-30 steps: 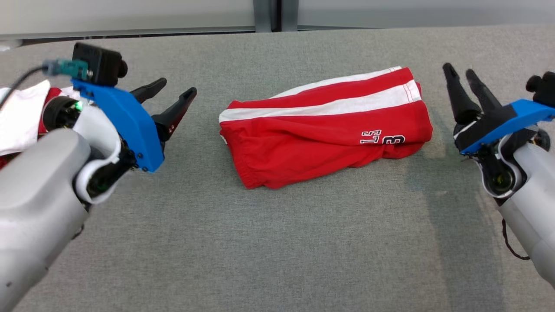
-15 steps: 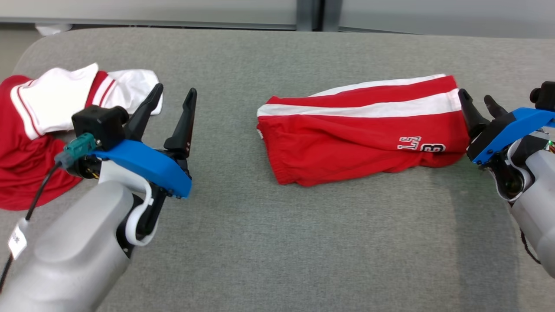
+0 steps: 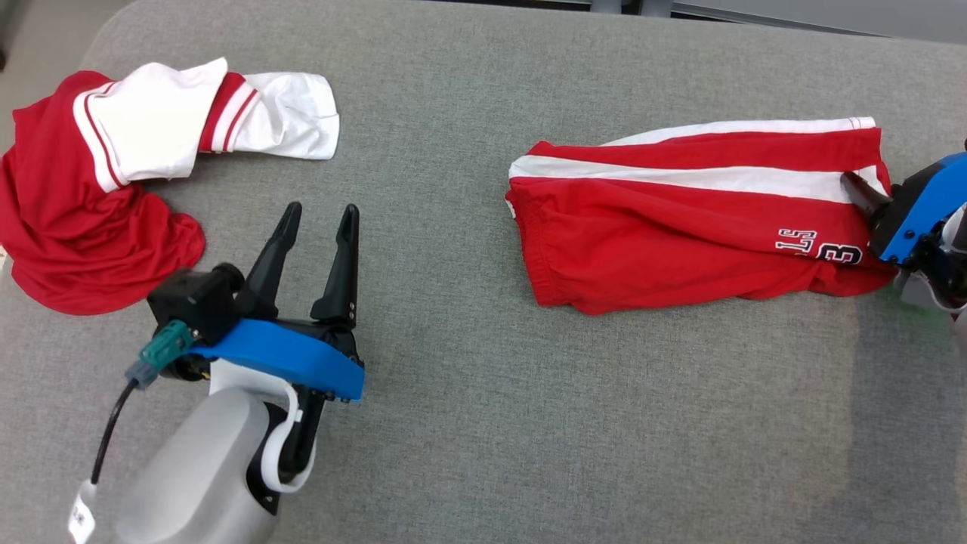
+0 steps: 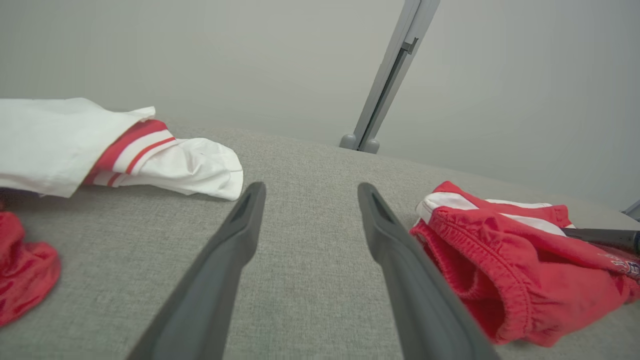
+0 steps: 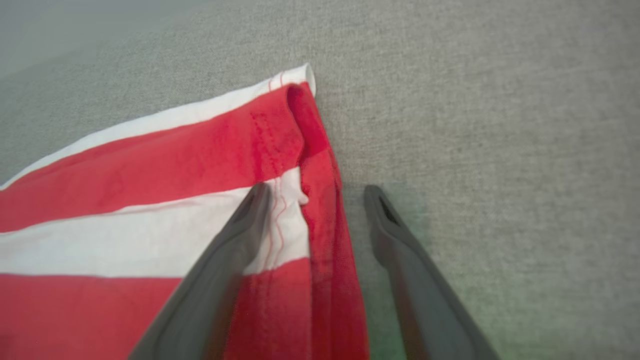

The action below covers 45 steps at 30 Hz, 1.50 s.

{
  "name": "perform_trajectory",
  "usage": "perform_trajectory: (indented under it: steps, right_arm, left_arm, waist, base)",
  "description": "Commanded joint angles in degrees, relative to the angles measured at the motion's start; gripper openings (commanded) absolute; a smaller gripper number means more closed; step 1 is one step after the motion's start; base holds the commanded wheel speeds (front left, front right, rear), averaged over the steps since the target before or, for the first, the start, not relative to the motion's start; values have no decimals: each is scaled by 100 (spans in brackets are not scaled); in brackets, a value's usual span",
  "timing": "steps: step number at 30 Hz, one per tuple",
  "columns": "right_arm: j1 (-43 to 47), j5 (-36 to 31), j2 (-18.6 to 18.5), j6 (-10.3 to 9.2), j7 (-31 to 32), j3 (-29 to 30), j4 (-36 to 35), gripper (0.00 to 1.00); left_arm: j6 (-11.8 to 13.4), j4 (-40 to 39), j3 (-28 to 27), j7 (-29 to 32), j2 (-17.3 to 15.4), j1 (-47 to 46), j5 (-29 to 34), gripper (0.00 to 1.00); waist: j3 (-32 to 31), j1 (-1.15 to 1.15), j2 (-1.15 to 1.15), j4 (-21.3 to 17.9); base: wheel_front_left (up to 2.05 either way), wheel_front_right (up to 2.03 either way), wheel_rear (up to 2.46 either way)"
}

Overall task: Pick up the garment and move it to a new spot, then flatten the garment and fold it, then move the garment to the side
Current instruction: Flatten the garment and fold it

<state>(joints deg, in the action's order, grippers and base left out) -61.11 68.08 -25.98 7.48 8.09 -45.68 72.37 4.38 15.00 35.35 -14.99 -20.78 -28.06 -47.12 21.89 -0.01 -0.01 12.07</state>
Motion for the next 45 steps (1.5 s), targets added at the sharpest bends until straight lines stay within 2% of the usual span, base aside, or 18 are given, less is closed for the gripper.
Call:
perform_trajectory:
  steps: [1, 3, 4, 5, 6, 7, 8, 14, 19, 32, 41, 45]
  right_arm:
    - [247, 80, 192, 3, 395, -63, 78, 100]
    - [347, 150, 289, 6, 732, -94, 60, 100]
    - [395, 177, 344, 10, 903, -109, 17, 95]
    - [425, 198, 366, 11, 1010, -130, -24, 73]
    - [438, 222, 361, 11, 1080, -144, -39, 43]
    - [453, 228, 355, 12, 1128, -158, -42, 18]
    - [453, 224, 348, 12, 1162, -166, -42, 0]
    - [277, 261, 226, 8, 702, -48, 19, 0]
    - [236, 249, 102, 2, 392, -13, 29, 0]
    - [888, 301, -113, 2, -198, -23, 23, 0]
    - [750, 537, 164, 3, -355, 127, -409, 0]
    - [724, 685, 469, 3, -328, 175, -680, 0]
  left_arm:
    - [-56, 11, -138, -26, 102, 111, 95, 100]
    - [-133, 43, -295, -27, 226, 252, 176, 100]
    - [-164, 59, -361, -27, 289, 317, 225, 100]
    - [-200, 76, -422, -27, 354, 373, 273, 100]
    - [-240, 94, -477, -27, 415, 423, 324, 100]
    - [-265, 119, -522, -27, 471, 468, 381, 100]
    - [-297, 147, -566, -27, 518, 513, 435, 100]
    - [-439, 336, -749, -27, 709, 654, 844, 100]
    - [-436, 323, -1016, -27, 795, 845, 1255, 100]
    - [-505, 387, -1575, -27, 1096, 1668, 2009, 100]
    - [-672, 538, -1646, -27, 1282, 1788, 2174, 100]
    - [-735, 632, -1684, -27, 1333, 1810, 2213, 100]
  waist:
    - [1, 1, 1, 20]
    - [-23, 1, 1, 32]
    - [-40, 1, 1, 33]
    - [-54, 1, 1, 31]
    - [-68, 1, 1, 29]
    - [-89, 1, 1, 28]
    - [-108, 1, 1, 30]
    - [-281, 1, 1, -20]
    - [-581, 1, 1, -173]
    - [-1516, 1, 1, -708]
    - [-1647, 1, 1, -710]
    - [-1686, 1, 1, -613]
  base:
    - [0, 0, 0]
    - [0, 0, 0]
    - [0, 0, 0]
    - [0, 0, 0]
    - [0, 0, 0]
    - [0, 0, 0]
    - [0, 0, 0]
    - [0, 0, 0]
    - [0, 0, 0]
    - [0, 0, 0]
    - [0, 0, 0]
    - [0, 0, 0]
